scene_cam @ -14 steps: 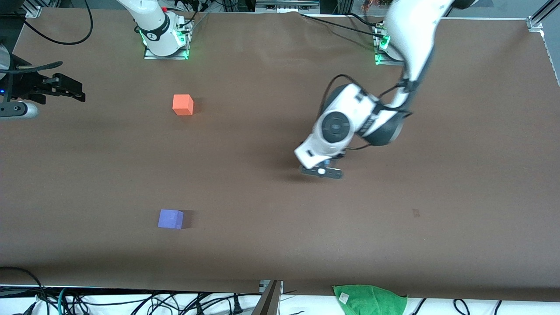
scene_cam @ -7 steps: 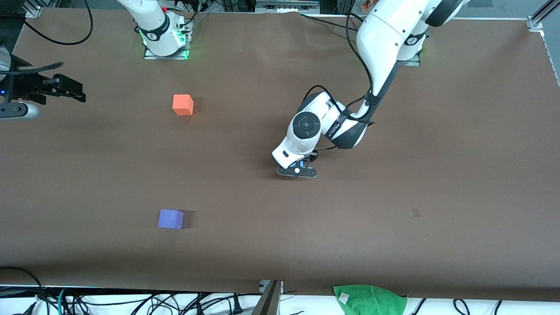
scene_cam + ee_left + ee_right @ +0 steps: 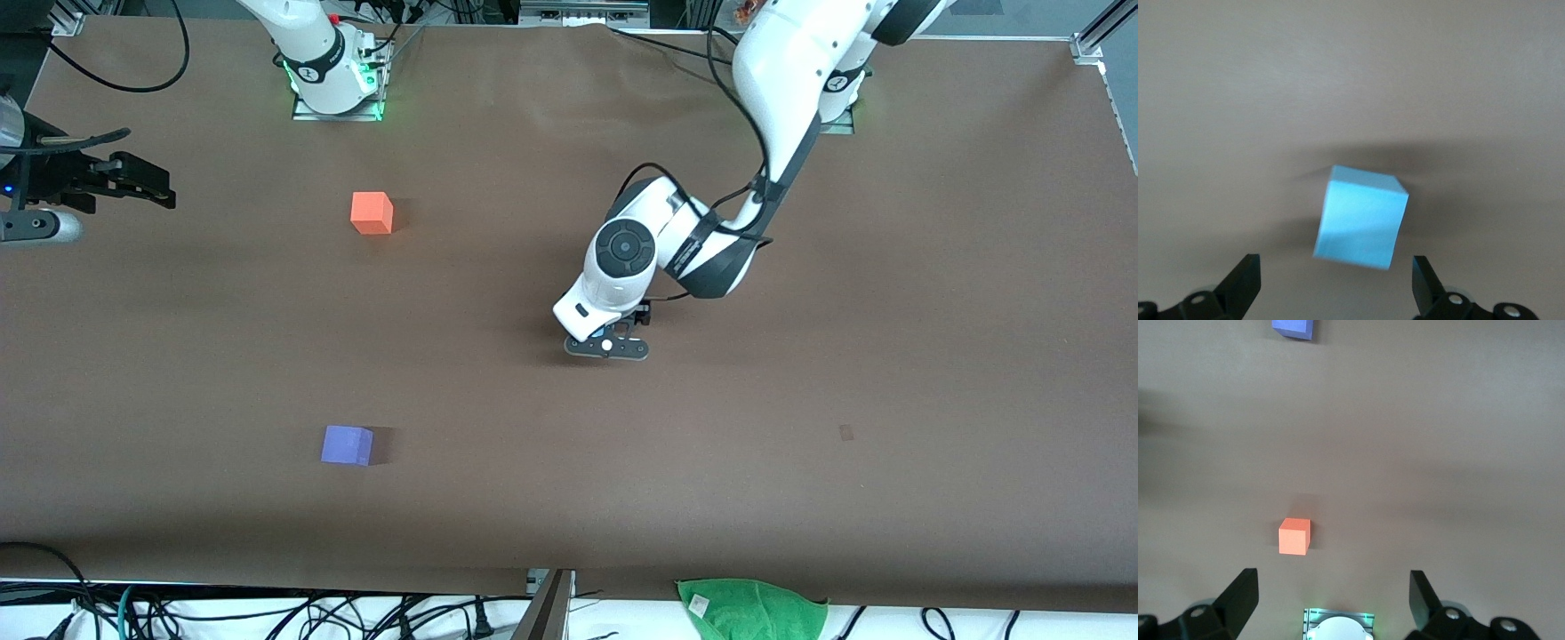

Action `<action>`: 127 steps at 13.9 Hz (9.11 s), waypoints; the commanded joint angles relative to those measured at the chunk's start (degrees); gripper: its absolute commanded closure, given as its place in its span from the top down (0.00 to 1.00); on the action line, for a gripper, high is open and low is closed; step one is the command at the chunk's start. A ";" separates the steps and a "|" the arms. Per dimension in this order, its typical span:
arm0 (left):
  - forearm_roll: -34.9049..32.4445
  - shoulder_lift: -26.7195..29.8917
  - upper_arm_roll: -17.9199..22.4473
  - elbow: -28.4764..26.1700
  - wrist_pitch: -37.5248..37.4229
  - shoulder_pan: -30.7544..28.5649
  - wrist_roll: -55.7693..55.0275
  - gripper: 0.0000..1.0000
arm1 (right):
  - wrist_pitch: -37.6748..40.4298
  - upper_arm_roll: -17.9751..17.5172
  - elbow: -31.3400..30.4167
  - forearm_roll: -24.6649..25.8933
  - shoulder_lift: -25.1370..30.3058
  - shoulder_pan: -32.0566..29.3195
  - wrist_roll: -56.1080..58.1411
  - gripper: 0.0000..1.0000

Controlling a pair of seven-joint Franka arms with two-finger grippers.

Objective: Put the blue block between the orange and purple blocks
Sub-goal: 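Release the blue cube with the left gripper while the right gripper reaches, then lower the right gripper onto the blue cube and close it, then carry the blue cube with the right gripper toward the orange cube, then lower the blue cube between the orange and purple cubes, then open the right gripper and draw it back from the blue cube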

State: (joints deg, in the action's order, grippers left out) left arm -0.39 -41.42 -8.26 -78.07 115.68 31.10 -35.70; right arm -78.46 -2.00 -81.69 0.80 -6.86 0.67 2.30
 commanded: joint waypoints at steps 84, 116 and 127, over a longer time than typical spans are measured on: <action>-0.40 40.46 6.68 -17.47 -26.03 -27.68 38.86 1.00 | -63.28 5.69 -39.32 -11.25 -9.93 15.50 -8.45 0.39; -0.40 40.46 6.68 -17.47 -26.03 -27.68 38.78 1.00 | -38.51 7.88 -23.30 -9.15 -10.01 15.59 -2.39 1.00; -0.40 40.46 6.68 -17.47 -26.03 -27.68 38.77 1.00 | -1.35 8.95 3.03 0.96 -6.60 15.07 -1.07 1.00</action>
State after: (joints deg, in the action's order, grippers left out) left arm -0.51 -1.38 -1.58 -95.62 90.02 3.24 3.36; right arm -82.84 7.35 -80.18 0.93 -15.23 16.07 0.90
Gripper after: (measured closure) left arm 0.000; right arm 0.000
